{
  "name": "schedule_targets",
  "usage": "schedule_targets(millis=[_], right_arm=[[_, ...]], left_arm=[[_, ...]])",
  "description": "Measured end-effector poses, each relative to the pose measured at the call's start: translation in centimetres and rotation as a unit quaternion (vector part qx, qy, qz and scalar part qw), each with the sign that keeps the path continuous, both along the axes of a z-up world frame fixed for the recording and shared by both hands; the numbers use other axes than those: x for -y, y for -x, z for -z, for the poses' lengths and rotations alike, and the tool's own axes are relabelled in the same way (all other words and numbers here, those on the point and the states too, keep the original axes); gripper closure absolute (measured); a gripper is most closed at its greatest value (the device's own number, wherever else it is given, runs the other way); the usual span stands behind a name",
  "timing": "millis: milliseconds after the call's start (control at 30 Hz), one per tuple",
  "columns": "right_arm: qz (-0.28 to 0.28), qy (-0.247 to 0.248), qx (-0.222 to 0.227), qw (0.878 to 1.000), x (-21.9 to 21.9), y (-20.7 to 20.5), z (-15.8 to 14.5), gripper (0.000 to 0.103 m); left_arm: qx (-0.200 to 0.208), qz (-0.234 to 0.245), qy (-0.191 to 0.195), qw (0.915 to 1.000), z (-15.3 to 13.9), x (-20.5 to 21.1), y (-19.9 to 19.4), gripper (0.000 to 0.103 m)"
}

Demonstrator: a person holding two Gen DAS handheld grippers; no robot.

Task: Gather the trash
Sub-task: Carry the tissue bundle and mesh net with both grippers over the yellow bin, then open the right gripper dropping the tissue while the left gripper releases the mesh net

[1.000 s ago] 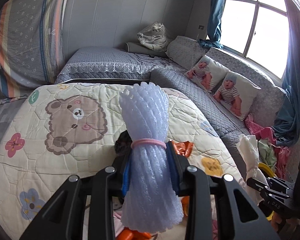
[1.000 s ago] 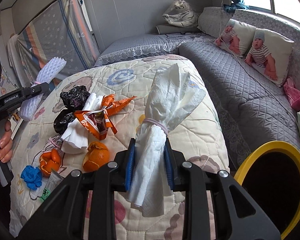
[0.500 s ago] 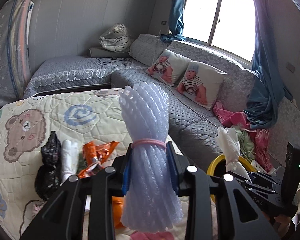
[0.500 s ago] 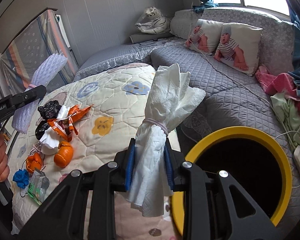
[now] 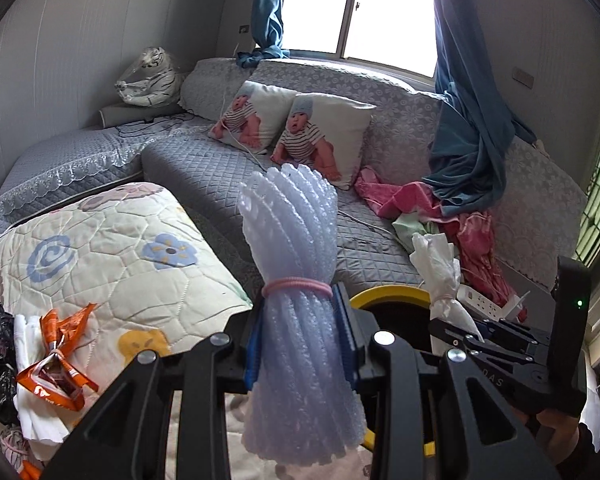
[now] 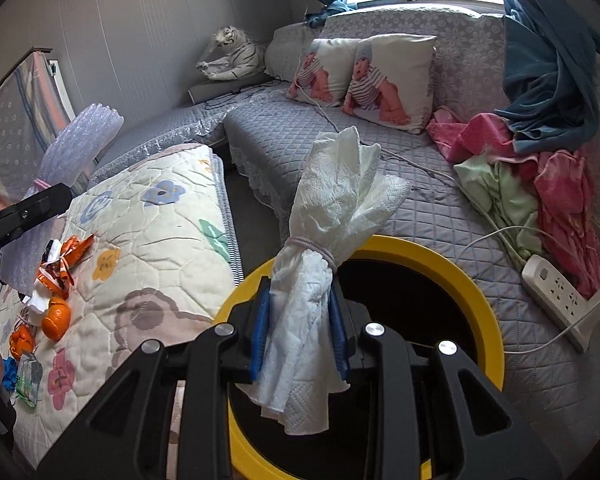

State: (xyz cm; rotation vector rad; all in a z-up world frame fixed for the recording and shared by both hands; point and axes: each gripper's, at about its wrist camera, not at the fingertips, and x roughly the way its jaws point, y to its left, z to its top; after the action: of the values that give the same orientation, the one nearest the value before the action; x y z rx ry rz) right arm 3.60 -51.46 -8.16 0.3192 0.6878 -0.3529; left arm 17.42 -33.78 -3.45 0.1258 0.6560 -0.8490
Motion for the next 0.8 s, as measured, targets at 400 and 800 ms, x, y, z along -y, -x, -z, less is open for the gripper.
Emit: schedule_targets(millis=[400, 800], right_arm=[[0.035, 0.000, -0.021, 0.999, 2.9, 1.7, 2.6, 0.077], [0.047, -0.011, -0.046, 0.998, 4.2, 2.0, 4.7, 0.077]], left_arm=[[0.000, 0.055, -0.017, 0.9983, 2.1, 5.7, 2.1, 0.073], [-0.009, 0.074, -0.035, 0.9966, 4.1, 8.6, 3.0, 0.073]])
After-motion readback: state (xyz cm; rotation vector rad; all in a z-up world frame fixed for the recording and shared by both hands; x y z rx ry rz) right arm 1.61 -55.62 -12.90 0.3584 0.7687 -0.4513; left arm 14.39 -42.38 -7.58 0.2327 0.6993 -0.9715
